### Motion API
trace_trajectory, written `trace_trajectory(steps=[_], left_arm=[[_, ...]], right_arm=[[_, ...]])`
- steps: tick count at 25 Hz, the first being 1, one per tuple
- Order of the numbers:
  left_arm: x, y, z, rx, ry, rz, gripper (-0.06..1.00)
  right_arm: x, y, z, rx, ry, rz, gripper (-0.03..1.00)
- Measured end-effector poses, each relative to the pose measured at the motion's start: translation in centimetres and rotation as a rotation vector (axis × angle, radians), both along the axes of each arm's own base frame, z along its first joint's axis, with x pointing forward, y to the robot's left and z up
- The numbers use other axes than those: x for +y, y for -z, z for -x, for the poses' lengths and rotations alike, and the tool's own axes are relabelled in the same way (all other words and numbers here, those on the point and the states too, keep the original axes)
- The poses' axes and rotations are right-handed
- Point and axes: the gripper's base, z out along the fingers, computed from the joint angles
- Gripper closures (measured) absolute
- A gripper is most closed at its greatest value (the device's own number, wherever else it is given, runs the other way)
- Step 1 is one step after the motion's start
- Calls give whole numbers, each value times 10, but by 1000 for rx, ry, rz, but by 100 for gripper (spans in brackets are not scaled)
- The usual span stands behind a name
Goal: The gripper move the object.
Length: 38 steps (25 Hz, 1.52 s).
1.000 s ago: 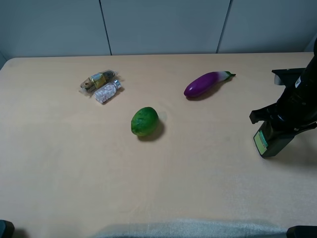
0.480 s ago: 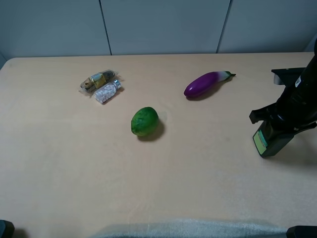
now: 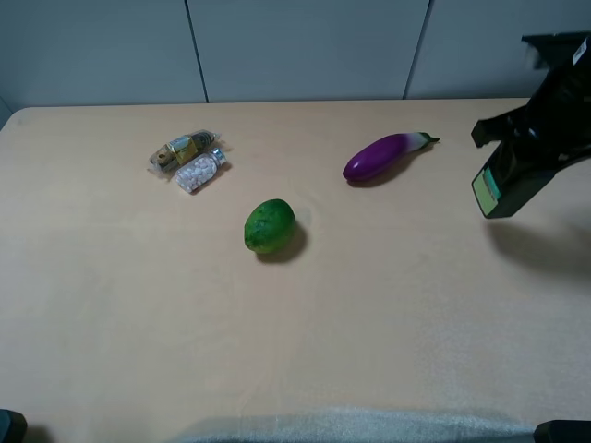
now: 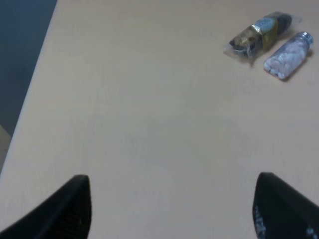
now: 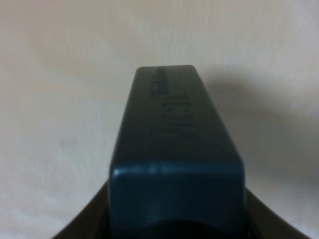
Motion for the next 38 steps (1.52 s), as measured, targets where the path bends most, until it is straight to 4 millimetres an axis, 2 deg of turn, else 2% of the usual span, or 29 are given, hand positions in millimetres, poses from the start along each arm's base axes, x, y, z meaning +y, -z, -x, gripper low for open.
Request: trace_trajectory(steps=[6,10,15,20,25,30,38], left_arm=[[0,0,0,0,0,0,21],[0,0,0,0,0,0,21],[0,0,0,0,0,0,21],[0,0,0,0,0,0,21],[0,0,0,0,0,0,21],[0,0,0,0,0,0,21],[0,0,0,0,0,0,21]], right_arm=[[6,-45,-32,-122,-20,-18,67],[11,-55,-61,-138,-25,-20,67],[18,-57,-97,-141,-50,-14,67],[15,-48,-122,-116,-66,75,67],[14,-25,-140,-75,-98,133,67],[16,1,-147,-14,-109,132,67],[18,22,-152,36,-130,128,67]])
